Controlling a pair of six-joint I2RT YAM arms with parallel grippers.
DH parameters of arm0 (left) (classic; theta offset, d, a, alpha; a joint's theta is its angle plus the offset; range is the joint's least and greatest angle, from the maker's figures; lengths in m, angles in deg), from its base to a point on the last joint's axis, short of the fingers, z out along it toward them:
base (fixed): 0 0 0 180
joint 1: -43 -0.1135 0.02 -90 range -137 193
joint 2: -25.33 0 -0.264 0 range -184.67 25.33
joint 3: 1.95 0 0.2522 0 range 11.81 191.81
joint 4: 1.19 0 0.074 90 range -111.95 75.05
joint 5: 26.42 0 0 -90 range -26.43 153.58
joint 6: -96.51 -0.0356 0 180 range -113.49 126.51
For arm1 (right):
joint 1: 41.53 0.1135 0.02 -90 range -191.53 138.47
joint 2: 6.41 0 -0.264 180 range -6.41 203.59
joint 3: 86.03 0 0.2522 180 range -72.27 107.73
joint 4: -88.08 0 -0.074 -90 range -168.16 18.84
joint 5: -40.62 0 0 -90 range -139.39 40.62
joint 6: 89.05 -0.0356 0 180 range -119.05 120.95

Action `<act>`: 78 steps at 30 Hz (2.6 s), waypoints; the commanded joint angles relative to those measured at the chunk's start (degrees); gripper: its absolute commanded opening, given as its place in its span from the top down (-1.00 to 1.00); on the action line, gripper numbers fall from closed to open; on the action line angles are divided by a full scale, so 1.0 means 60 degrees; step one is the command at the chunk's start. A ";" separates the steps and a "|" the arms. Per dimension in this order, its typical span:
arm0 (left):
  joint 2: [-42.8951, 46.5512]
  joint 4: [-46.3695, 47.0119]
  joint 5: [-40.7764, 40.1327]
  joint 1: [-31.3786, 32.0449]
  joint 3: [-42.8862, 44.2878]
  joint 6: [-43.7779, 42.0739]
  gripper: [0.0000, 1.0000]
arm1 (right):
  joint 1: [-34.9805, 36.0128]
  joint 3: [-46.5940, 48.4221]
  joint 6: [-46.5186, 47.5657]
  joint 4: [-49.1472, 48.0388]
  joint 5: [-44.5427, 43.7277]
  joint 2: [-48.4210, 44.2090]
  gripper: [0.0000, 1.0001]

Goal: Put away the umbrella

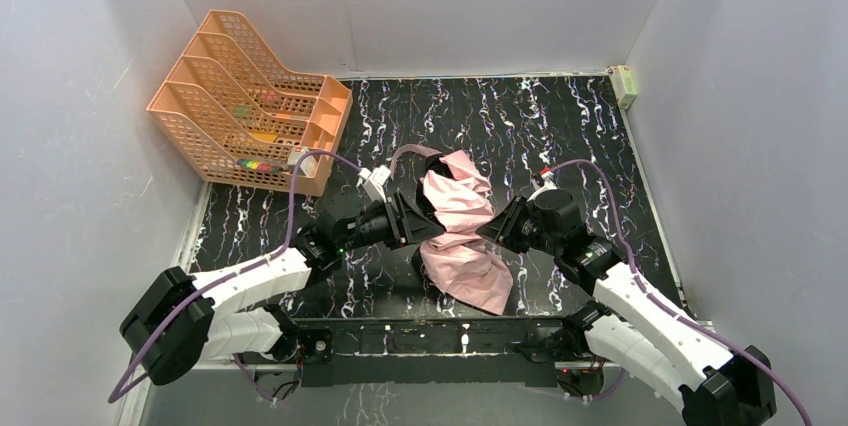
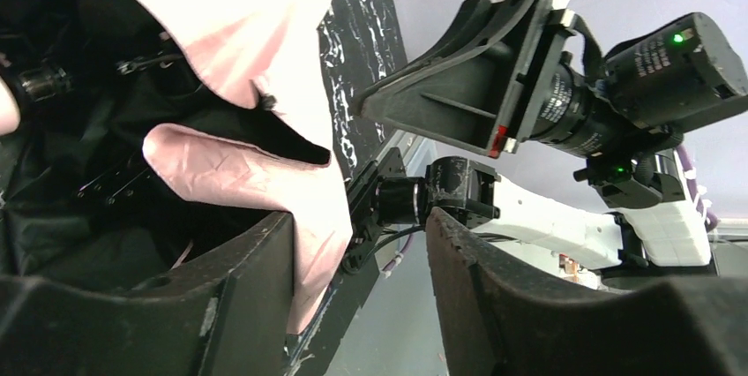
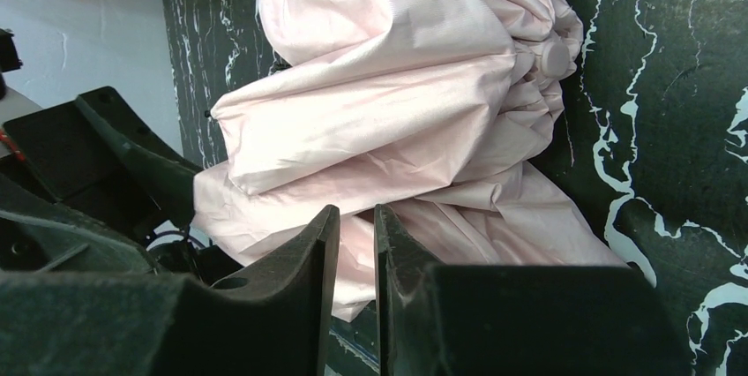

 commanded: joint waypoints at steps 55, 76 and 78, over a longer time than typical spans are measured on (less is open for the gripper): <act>0.0000 -0.3407 -0.0741 0.2276 0.3001 -0.3175 1.00 | 0.0027 -0.1507 0.0007 0.0812 -0.0389 -0.0599 0.03; 0.0107 -0.4024 -0.1278 0.2261 0.3306 -0.3613 1.00 | 0.2005 -0.2215 -0.1528 -0.3014 -0.0446 0.1097 0.05; 0.0060 -0.3921 -0.0869 0.2261 0.3447 -0.3519 1.00 | 0.2006 -0.1959 -0.1286 -0.1875 -0.1299 0.0390 0.03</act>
